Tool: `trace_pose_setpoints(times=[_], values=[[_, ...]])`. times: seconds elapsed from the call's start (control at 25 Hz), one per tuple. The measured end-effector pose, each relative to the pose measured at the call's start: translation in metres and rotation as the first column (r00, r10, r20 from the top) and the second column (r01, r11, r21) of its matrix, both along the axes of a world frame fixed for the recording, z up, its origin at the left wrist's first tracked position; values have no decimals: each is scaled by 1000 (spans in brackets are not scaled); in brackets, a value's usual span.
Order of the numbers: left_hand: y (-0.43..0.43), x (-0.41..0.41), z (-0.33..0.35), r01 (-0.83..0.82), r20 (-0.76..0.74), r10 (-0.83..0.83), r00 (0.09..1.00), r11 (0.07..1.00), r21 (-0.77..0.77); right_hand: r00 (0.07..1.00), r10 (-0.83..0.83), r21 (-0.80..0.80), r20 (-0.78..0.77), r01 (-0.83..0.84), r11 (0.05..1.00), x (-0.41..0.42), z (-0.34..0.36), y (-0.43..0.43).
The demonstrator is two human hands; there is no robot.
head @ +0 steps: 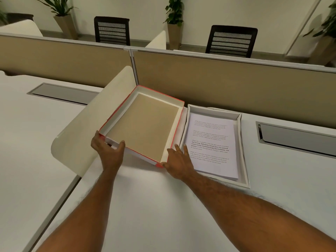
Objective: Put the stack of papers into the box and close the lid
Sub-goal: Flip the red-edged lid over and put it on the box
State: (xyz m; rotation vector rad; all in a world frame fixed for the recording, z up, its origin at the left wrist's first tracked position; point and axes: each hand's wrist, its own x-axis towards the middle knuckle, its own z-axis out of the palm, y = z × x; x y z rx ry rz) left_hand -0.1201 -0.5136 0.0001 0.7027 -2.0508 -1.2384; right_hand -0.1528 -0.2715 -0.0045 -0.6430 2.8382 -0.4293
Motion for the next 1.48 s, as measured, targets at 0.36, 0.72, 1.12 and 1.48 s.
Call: trace_pose_setpoints(times=[0.36, 0.72, 1.12, 1.48], values=[[59, 6, 54, 187, -279, -210, 937, 976, -109, 944, -60, -557, 325, 242, 794, 1, 90, -24], [131, 21, 66, 301, -159, -351, 923, 914, -273, 810, -184, -745, 557, 585, 321, 5, 172, -46], [109, 35, 39, 0, 166, -138, 976, 769, 639, 810, -21, -808, 586, 583, -88, 5, 206, 16], [137, 10, 65, 205, -178, -105, 978, 615, 762, 739, 54, -722, 671, 668, -177, 7, 203, 113]])
